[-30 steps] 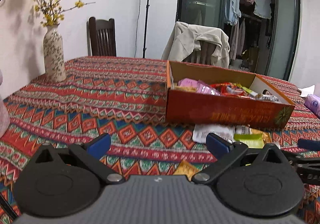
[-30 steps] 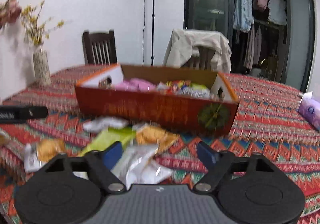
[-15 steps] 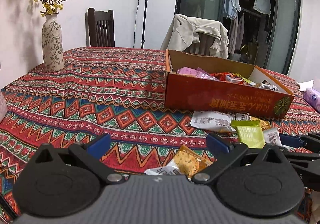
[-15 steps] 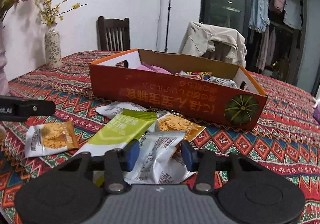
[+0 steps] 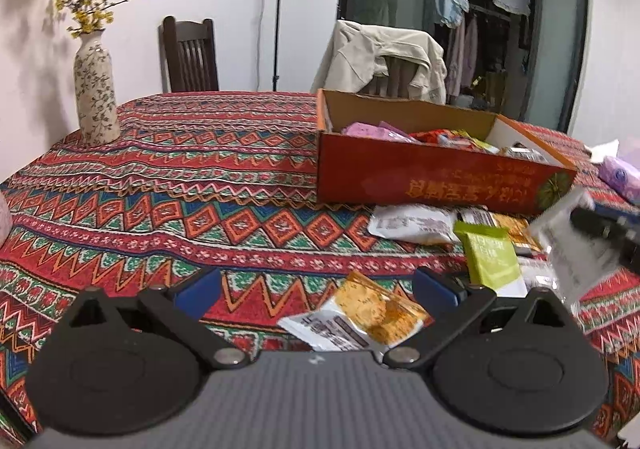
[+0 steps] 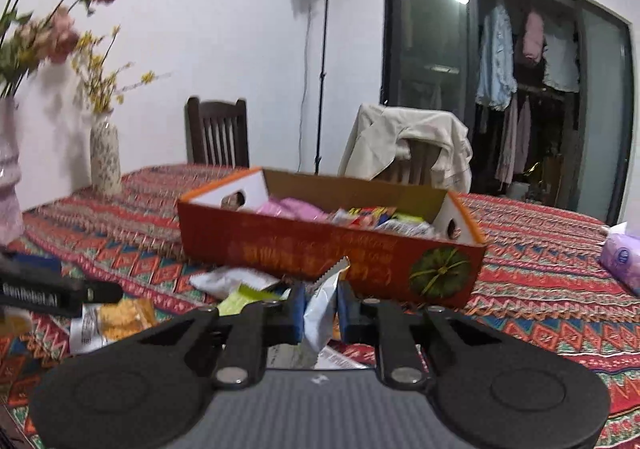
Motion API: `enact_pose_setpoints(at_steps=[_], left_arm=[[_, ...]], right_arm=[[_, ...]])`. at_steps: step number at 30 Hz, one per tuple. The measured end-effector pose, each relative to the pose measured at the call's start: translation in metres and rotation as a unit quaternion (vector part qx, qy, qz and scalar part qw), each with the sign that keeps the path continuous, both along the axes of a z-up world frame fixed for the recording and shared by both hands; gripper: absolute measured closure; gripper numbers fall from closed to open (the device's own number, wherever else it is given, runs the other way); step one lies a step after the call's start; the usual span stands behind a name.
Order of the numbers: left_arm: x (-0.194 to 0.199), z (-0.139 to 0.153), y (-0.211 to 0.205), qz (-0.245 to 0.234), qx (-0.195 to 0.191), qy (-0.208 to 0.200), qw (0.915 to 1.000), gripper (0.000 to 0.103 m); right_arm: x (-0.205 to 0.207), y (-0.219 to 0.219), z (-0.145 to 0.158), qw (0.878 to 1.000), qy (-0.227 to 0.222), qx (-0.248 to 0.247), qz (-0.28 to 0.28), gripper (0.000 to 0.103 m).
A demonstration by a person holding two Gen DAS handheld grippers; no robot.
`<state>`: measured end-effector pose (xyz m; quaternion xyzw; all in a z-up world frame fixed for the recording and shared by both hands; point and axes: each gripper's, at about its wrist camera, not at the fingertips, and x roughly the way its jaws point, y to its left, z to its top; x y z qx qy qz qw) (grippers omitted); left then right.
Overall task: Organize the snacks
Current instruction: 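Grasp a white wrapper with the right tool while the left tool grasps the gold oat crisp packet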
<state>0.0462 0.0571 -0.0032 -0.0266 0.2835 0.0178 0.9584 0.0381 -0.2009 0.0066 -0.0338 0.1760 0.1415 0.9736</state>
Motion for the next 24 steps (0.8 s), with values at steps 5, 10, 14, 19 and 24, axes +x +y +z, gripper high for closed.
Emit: enact_pose_setpoints(at_steps=[5, 10, 14, 19, 24], left_arm=[[0.003, -0.009, -0.014, -0.019, 0.023, 0.017, 0.9994, 0.0], [0.013, -0.022, -0.024, -0.027, 0.039, 0.044, 0.9979, 0.0], [0.018, -0.026, -0.02, -0.021, 0.029, 0.057, 0.9977, 0.003], [0.019, -0.025, -0.02, -0.027, 0.025, 0.052, 0.998, 0.019], [0.017, -0.024, -0.024, -0.02, 0.022, 0.041, 0.9987, 0.029]], right_arm=[[0.0, -0.014, -0.003, 1.0, 0.008, 0.013, -0.009, 0.087], [-0.001, -0.016, -0.009, 1.0, 0.016, 0.021, -0.006, 0.087], [-0.001, -0.017, -0.011, 0.999, 0.017, 0.027, -0.001, 0.087], [-0.001, -0.017, -0.014, 0.999, 0.021, 0.031, 0.004, 0.087], [-0.001, -0.019, -0.018, 0.999, 0.025, 0.035, 0.005, 0.087]])
